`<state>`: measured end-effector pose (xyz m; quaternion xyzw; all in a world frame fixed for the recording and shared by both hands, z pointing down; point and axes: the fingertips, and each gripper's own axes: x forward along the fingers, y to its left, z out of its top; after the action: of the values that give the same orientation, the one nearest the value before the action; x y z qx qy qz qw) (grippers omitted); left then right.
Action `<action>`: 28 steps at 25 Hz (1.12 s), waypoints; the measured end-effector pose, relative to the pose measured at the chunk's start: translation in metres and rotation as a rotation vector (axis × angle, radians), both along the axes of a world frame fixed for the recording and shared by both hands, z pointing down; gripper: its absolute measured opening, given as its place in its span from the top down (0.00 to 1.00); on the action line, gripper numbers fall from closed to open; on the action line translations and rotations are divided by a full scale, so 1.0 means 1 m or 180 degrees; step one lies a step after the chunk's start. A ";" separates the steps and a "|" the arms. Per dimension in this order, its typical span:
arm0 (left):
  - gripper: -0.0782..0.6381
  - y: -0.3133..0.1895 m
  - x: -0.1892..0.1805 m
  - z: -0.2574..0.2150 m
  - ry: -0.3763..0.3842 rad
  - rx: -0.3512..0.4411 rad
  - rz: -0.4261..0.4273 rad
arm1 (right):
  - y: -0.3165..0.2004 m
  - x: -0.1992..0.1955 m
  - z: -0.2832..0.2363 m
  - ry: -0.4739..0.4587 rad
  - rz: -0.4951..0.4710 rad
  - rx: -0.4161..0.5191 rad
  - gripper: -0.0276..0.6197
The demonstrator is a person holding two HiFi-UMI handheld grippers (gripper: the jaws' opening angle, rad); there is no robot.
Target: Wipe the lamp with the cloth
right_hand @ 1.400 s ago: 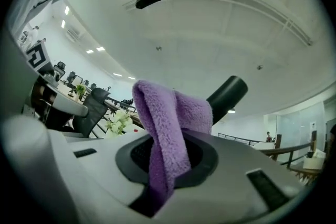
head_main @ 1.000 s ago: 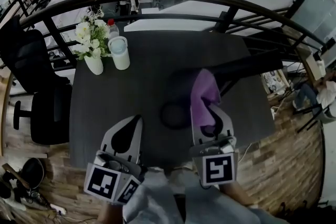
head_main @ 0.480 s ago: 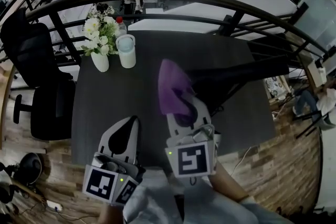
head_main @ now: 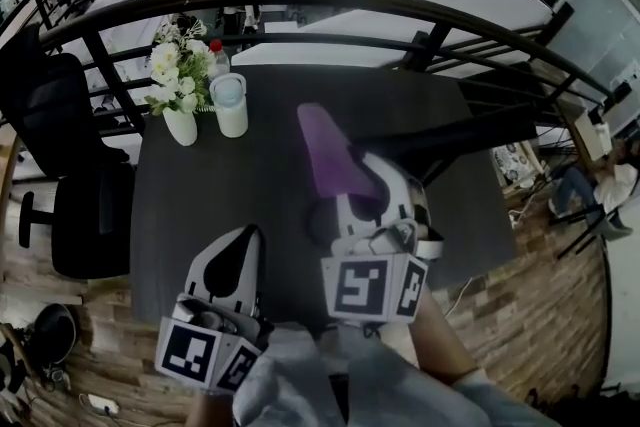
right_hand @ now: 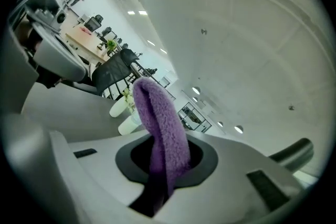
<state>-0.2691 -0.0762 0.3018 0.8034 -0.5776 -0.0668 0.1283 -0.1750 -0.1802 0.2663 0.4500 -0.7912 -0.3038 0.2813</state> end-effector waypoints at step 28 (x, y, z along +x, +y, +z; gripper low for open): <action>0.88 -0.021 0.076 -0.016 -0.0018 0.0118 0.0410 | 0.015 0.209 -0.168 -0.1124 0.0903 0.1361 0.88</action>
<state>-0.1926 -0.0972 0.2860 0.8414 -0.5237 -0.0668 0.1159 0.0337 -0.1656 0.0979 0.6508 -0.6753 -0.3381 0.0780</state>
